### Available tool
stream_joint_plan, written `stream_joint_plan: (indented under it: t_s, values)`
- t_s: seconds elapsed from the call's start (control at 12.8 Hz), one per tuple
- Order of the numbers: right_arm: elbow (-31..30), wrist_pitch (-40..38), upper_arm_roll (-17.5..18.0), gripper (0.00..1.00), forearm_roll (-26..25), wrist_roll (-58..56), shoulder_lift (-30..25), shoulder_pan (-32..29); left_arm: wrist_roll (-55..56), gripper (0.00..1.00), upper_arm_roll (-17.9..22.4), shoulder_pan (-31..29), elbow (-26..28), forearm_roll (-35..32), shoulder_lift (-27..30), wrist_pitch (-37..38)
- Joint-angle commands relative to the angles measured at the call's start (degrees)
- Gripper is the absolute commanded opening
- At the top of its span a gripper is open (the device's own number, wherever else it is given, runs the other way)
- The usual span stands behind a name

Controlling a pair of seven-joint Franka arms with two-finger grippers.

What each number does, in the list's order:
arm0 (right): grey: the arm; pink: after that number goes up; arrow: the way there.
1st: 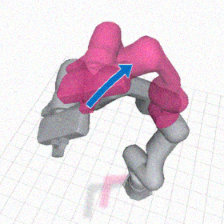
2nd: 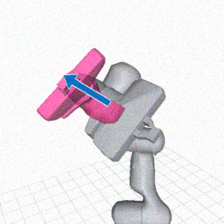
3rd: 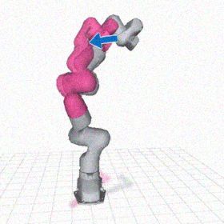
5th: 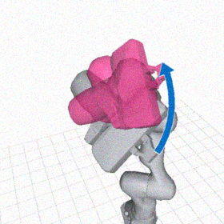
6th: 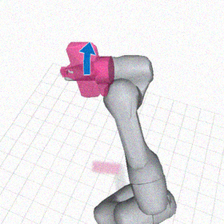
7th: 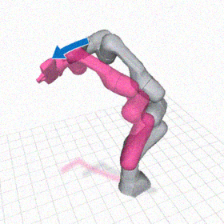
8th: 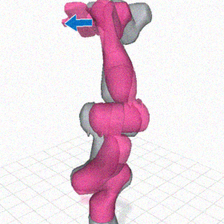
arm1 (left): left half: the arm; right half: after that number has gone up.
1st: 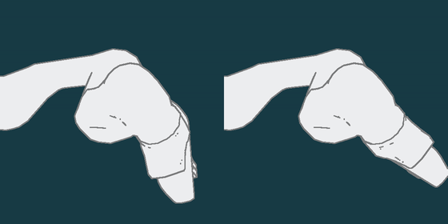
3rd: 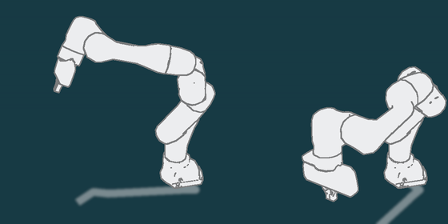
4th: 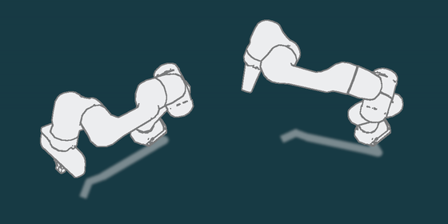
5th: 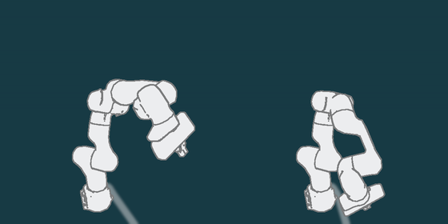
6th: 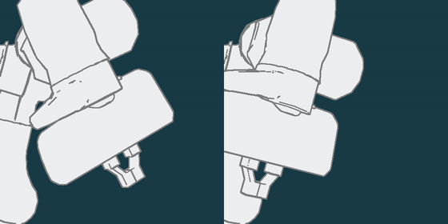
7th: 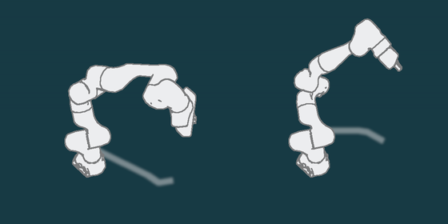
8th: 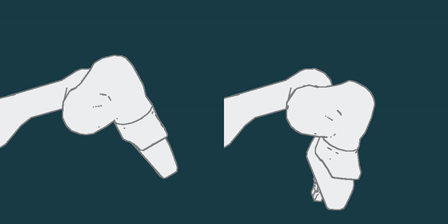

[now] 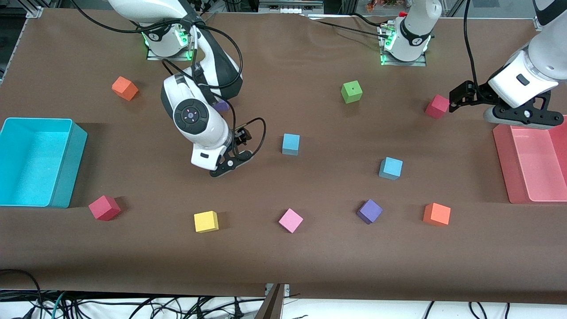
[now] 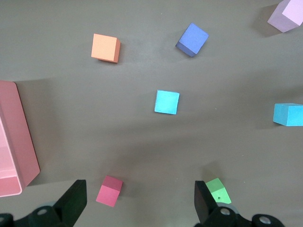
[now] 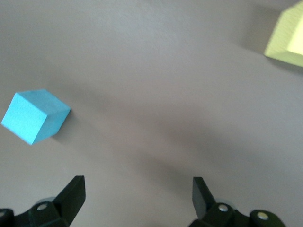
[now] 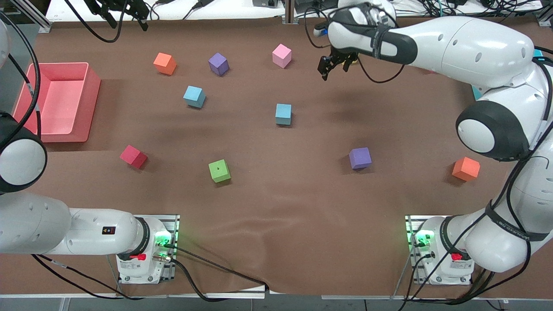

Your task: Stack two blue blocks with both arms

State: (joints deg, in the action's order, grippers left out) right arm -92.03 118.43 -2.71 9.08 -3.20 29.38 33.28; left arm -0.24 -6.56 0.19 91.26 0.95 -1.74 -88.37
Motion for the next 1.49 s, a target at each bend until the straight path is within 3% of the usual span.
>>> stream_joint_plan:
  t_s: [0.0, 0.16, 0.47, 0.7, 0.94, 1.41]
  values:
    - [-11.7, 14.4, 1.1, 1.00, 2.6, -4.6, -3.4, 0.1, -0.6, 1.00, 0.0, 0.0, -1.2, 0.5, -0.4, 1.1]
    - [-17.3, 26.2, 3.6, 1.00, 2.7, -5.1, -3.3, 0.1, -0.6, 1.00, 0.0, 0.0, -1.2, 0.5, -0.4, 1.1]
    - [-24.7, 39.7, 7.4, 1.00, 2.7, -5.2, -3.7, 0.1, -0.6, 1.00, 0.0, 0.0, -1.2, 0.5, -0.4, 1.1]
    - [-31.9, 54.0, 9.8, 1.00, 2.7, -5.8, -3.2, 0.0, -0.6, 1.00, 0.0, 0.0, -1.2, 0.6, -0.4, 1.1]
    - [-36.0, 61.5, 11.1, 1.00, 2.5, -7.8, -2.8, 0.0, -0.6, 1.00, 0.1, -0.2, -1.2, 0.5, -1.4, 1.1]
    - [-36.2, 68.7, 12.9, 1.00, 2.3, -10.0, 0.7, 0.0, -0.9, 1.00, 0.3, -0.6, -1.2, 0.5, -3.8, 2.1]
